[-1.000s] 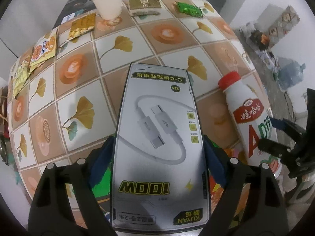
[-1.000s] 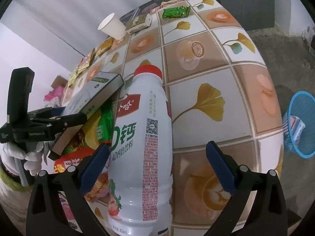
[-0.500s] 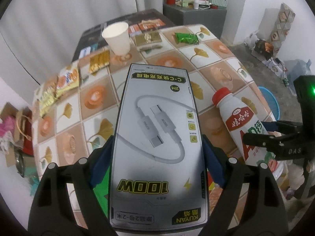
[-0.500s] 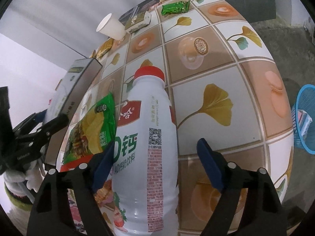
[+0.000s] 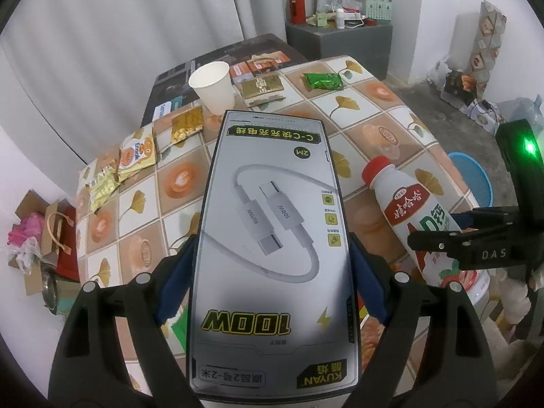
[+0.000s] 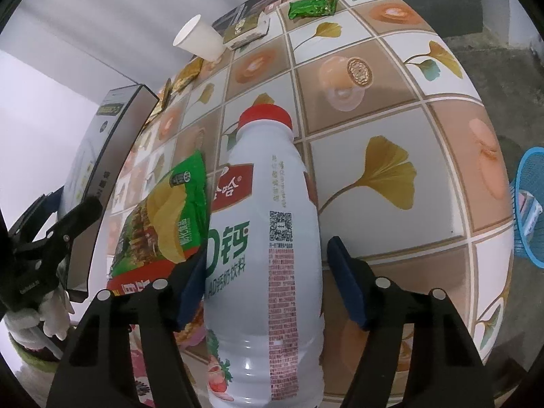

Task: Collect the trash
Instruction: 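Carry the cable box and milk bottle with both grippers toward the wastebasket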

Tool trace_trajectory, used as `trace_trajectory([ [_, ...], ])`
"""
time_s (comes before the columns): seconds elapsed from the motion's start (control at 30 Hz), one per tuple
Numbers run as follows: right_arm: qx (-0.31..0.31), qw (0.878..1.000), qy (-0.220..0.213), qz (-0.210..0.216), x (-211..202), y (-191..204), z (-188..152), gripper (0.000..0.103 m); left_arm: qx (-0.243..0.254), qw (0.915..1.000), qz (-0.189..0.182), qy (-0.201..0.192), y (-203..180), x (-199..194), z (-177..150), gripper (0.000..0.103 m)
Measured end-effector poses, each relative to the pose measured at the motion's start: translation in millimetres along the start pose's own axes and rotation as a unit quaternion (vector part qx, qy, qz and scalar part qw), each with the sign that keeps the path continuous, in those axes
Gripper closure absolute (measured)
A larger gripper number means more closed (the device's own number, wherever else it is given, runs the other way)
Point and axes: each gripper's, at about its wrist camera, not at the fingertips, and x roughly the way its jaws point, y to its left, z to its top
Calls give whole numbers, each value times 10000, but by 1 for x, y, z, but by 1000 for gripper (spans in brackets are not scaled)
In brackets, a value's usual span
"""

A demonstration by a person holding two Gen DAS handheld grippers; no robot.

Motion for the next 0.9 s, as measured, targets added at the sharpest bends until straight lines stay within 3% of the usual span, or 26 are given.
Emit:
trace_trajectory([
  [0.9, 66, 9998, -166, 98, -18, -2, -4, 44, 109, 9986, 334, -404, -10, -29, -8, 23],
])
